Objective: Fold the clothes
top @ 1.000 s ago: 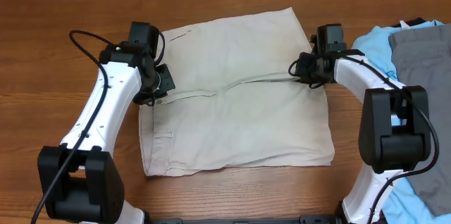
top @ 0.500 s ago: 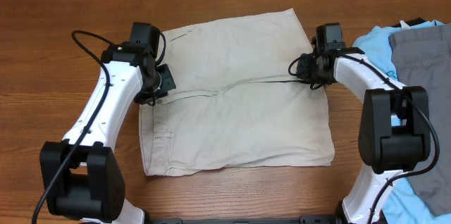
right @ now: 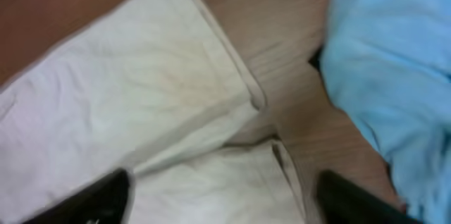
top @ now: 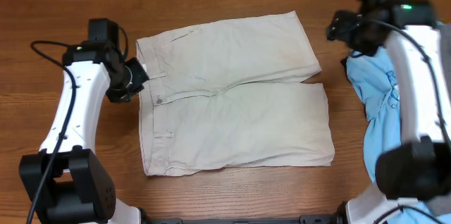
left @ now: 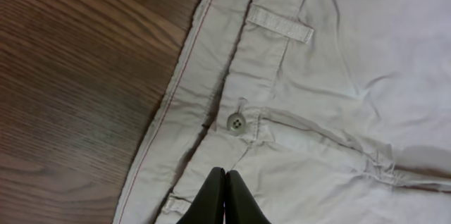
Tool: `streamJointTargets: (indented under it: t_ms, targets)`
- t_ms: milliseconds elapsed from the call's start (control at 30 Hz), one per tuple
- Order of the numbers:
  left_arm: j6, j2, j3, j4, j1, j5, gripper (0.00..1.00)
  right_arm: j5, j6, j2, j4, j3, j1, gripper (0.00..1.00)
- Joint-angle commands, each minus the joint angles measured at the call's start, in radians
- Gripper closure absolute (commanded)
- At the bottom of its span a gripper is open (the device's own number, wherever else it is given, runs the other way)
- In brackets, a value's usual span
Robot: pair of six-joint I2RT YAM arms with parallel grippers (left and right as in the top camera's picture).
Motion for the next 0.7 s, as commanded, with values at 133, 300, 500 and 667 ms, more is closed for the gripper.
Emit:
streamJointTargets:
  t_ms: [133,300,500,667]
  targets:
    - [0.058,0.025,-0.022,0.008,-0.047,0.034,0.96,0.024,0.002,0.016,-0.055,0.002,-0.019,0.00]
    - [0.064,0.026,-0.024,-0.069,-0.116,0.017,0.96,0.024,0.002,0.016,-0.055,0.002,-0.019,0.00]
    - [0.051,0.026,-0.117,-0.035,-0.179,-0.012,0.96,0.024,0.002,0.016,-0.055,0.002,-0.019,0.00]
    - [0.048,0.026,-0.254,0.105,-0.194,-0.048,0.96,0.024,0.002,0.016,-0.053,0.002,-0.019,0.00]
